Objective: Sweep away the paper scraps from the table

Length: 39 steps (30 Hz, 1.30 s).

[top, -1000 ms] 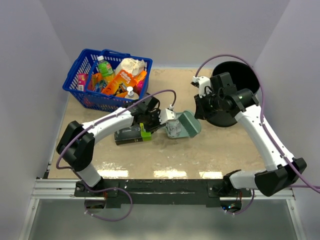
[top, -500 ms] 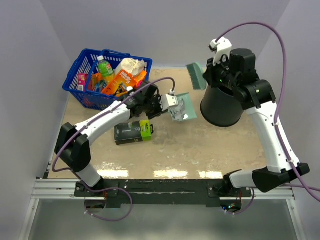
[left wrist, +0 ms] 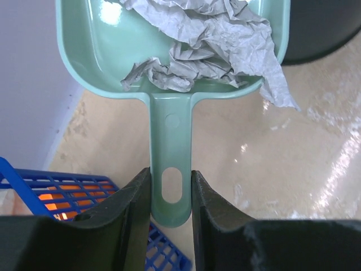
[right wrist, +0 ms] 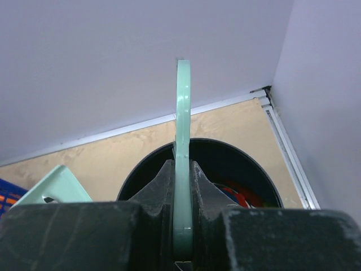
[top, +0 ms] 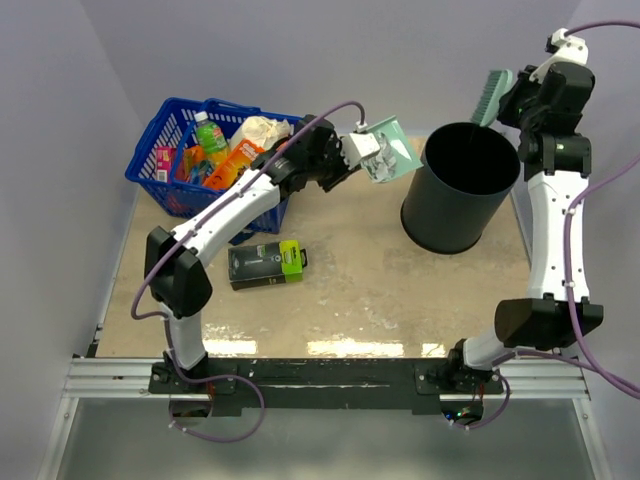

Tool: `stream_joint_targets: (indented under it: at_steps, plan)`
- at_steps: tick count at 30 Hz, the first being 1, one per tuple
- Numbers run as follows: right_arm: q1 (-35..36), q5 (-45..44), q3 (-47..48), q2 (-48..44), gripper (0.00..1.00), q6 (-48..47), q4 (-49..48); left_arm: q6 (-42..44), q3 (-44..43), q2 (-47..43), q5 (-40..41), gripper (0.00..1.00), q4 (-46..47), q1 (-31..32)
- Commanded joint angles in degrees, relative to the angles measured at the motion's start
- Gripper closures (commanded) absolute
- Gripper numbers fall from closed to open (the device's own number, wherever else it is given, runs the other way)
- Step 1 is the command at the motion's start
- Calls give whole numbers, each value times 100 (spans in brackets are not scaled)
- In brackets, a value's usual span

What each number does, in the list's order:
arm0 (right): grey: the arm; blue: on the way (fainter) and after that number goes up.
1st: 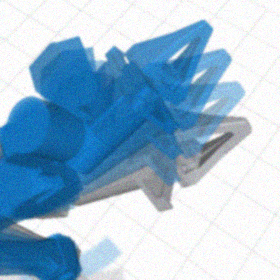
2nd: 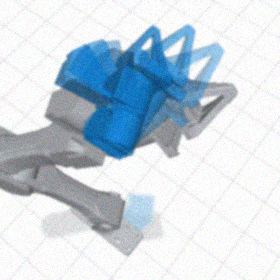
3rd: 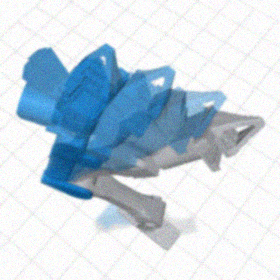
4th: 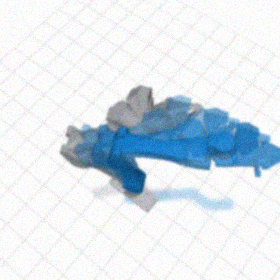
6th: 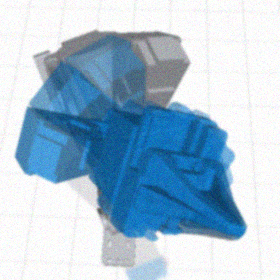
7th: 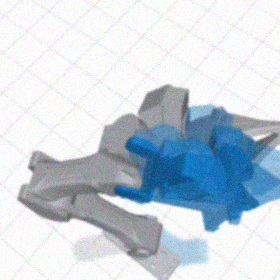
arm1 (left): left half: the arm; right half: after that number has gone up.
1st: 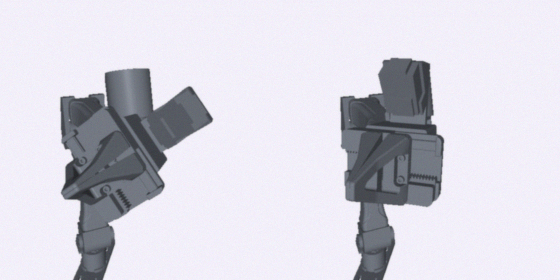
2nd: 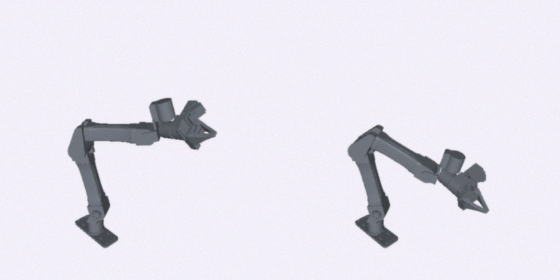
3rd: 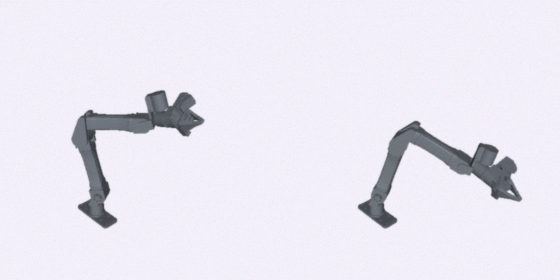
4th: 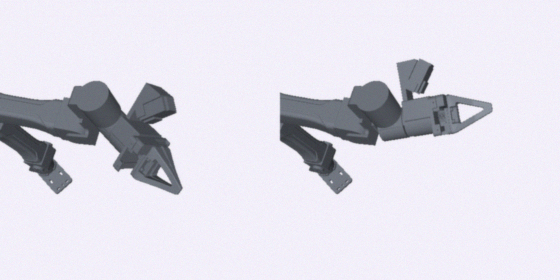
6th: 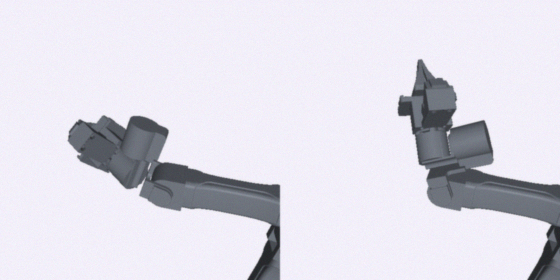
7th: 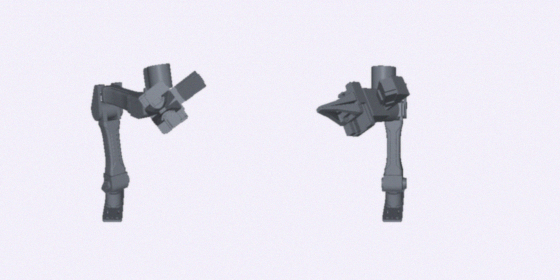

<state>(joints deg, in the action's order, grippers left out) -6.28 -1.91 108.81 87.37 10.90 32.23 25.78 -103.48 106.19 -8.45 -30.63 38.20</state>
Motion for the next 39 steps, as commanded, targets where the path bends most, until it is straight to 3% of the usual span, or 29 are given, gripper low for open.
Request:
stream_joint_targets:
  at_steps: [1,13,22,25,28,31,35,39]
  plan:
    - [-31,-319,246,-221,100,413,-366,-521,-1048,435,299,100,417,-40]
    - [-426,-222,-326,-572,100,527,-340,-346,-2624,1456,721,100,909,170]
    - [-689,-301,-256,-572,100,475,-243,1332,-3029,1958,1758,100,1928,1049]
    - [-795,-485,-10,-555,100,352,-260,1982,-2862,1949,1837,100,2236,1093]
    - [-822,-669,350,-467,100,132,-384,3158,-2467,1879,1899,100,2962,1164]
    - [-822,-670,676,-309,100,114,-419,5349,-1879,1844,1839,100,4139,1243]
    - [-822,-539,843,-230,100,255,-367,7260,-1193,1844,1636,100,5128,1182]
    - [-822,-494,747,-264,100,290,-366,7030,-1218,1844,1522,100,5776,1190]
